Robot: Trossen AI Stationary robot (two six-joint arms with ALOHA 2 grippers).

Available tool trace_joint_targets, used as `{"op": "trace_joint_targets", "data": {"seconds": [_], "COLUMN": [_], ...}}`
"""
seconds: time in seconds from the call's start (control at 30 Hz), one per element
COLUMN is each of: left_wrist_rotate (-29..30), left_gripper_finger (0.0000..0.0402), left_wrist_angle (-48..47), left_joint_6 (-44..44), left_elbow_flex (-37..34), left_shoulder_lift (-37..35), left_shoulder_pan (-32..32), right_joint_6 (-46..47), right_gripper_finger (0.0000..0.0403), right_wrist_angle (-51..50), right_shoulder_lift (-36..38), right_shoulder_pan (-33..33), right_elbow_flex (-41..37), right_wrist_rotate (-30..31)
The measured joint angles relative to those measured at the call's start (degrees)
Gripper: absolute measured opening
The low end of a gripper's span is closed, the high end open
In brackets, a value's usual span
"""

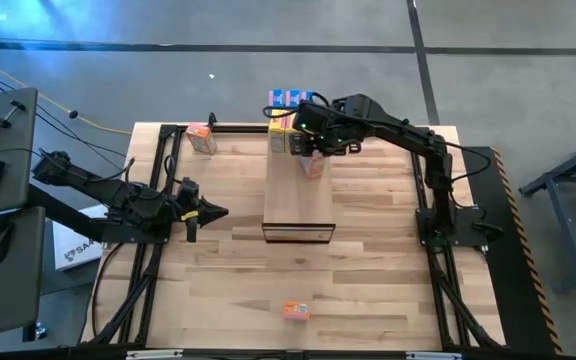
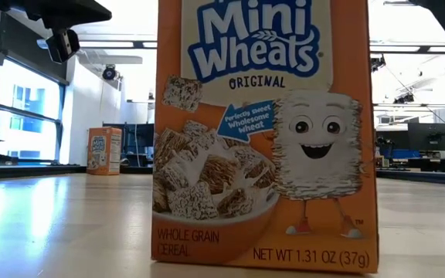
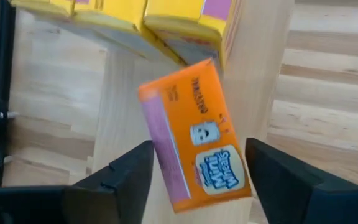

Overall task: Stack cereal on shelf
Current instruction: Put the bottom right orange cereal box on the shelf

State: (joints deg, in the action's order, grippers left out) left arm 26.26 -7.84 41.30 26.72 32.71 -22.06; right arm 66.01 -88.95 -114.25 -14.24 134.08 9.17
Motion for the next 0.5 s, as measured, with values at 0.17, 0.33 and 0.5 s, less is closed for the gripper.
{"op": "trace_joint_targets", "data": {"seconds": [0.17,0.33,0.5], "left_wrist_rotate": [0.0,-0.1,-0.3], "left_gripper_finger": [0.0,0.0,0.0], "left_wrist_angle": [0.0,-0.1,-0.1], "left_joint_6": [0.0,0.0,0.0], "left_elbow_flex": [0.0,0.0,0.0], "left_shoulder_lift": [0.0,0.0,0.0], "left_shoulder_pan": [0.0,0.0,0.0], "right_joint_6": [-1.1,-5.7,-11.5], "right_gripper_finger": [0.0262,0.0263,0.0261], "right_wrist_angle": [1.3,4.8,2.5], "right_shoulder_lift": [-0.1,1.4,5.0], "right_shoulder_pan": [0.0,0.5,2.5], "right_elbow_flex": [0.1,0.1,0.7], "right_wrist_rotate": [1.3,1.2,-0.6]}}
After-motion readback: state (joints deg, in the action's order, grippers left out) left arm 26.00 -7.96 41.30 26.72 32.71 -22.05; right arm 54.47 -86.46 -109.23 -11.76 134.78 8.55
